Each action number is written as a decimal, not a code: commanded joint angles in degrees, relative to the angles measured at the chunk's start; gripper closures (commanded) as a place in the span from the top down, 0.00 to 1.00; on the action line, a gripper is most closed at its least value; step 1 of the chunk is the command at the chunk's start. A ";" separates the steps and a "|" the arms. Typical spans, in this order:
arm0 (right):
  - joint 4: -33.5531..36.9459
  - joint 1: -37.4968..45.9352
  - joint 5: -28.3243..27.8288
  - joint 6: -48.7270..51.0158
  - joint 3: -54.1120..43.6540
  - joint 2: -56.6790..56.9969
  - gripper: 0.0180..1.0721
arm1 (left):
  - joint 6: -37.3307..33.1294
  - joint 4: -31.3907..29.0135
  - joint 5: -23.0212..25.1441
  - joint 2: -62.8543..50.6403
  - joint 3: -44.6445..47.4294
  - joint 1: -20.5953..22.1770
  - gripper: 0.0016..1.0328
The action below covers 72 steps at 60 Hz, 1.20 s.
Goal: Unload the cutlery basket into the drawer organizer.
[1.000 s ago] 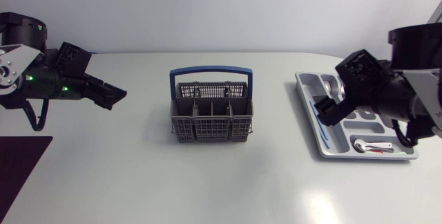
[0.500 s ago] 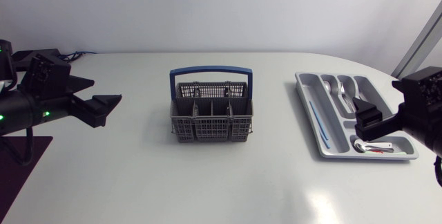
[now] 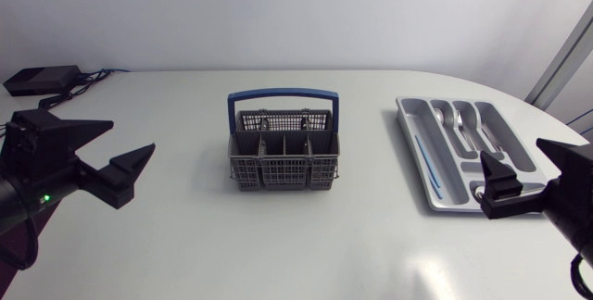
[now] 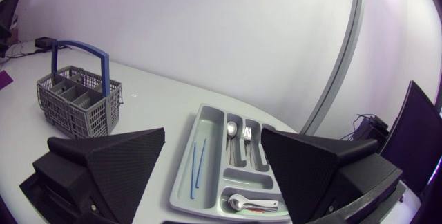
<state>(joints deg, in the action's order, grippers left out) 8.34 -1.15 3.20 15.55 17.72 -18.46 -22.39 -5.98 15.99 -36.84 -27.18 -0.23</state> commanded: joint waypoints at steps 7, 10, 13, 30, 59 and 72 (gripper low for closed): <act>-2.94 0.63 -0.90 -5.90 -5.84 5.55 0.95 | 1.21 1.41 0.18 7.13 4.33 -0.12 0.96; -3.54 0.69 -1.16 -6.98 -7.16 6.99 0.95 | 1.62 1.58 -0.13 8.82 5.28 -0.12 0.96; -4.15 0.75 -1.42 -8.07 -8.51 8.45 0.95 | 2.70 1.81 -0.95 10.28 6.42 -0.10 0.96; -7.59 1.08 -2.88 -14.21 -16.06 16.66 0.95 | 8.79 3.10 -5.60 18.49 12.84 0.00 0.96; -8.34 1.15 -3.20 -15.55 -17.72 18.46 0.95 | 19.17 5.30 -13.53 32.49 23.78 0.18 0.96; -8.34 1.15 -3.20 -15.55 -17.72 18.46 0.95 | 22.39 5.98 -15.99 36.84 27.18 0.23 0.96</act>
<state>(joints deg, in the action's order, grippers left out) 1.02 -0.25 0.03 1.63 1.15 -0.30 -2.07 0.08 0.51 -0.71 -2.50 -0.23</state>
